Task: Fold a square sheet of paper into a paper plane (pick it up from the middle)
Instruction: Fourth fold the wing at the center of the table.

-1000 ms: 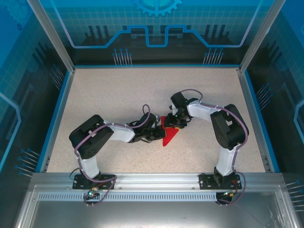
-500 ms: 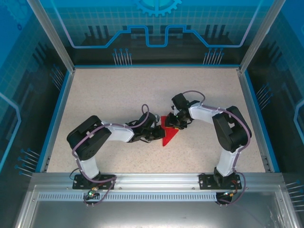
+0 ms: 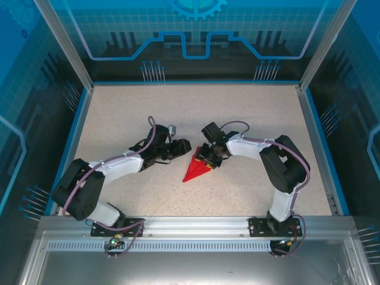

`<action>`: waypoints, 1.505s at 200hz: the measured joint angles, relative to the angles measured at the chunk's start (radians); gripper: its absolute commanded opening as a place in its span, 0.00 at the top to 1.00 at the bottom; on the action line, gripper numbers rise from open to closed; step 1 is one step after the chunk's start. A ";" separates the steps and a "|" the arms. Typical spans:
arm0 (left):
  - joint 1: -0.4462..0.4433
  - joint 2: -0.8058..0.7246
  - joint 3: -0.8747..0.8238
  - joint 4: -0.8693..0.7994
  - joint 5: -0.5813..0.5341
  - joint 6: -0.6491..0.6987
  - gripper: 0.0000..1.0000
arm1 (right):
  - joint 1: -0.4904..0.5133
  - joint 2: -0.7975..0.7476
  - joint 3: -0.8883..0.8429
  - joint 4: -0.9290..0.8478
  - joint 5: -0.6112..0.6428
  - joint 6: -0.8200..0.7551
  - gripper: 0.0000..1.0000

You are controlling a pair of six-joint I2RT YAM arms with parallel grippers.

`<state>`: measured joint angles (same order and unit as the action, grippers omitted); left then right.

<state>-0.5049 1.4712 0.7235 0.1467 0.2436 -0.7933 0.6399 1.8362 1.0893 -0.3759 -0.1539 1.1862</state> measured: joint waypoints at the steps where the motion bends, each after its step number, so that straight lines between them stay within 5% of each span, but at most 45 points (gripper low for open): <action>1: 0.002 -0.003 -0.001 -0.003 0.000 0.003 0.45 | 0.002 0.001 0.002 0.000 0.001 0.003 0.52; 94: 0.068 0.105 -0.092 0.081 0.225 0.114 0.68 | 0.014 0.003 -0.003 0.003 0.024 -0.003 0.57; 188: 0.060 0.106 -0.108 0.209 0.354 0.071 0.90 | 0.014 0.014 0.016 -0.019 0.026 -0.023 0.54; 301: 0.010 0.223 -0.116 0.225 0.359 0.067 1.00 | 0.015 0.034 0.050 -0.066 0.035 0.000 0.57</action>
<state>-0.4950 1.6943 0.6079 0.3714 0.6025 -0.7265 0.6548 1.8706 1.1389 -0.4423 -0.1192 1.1862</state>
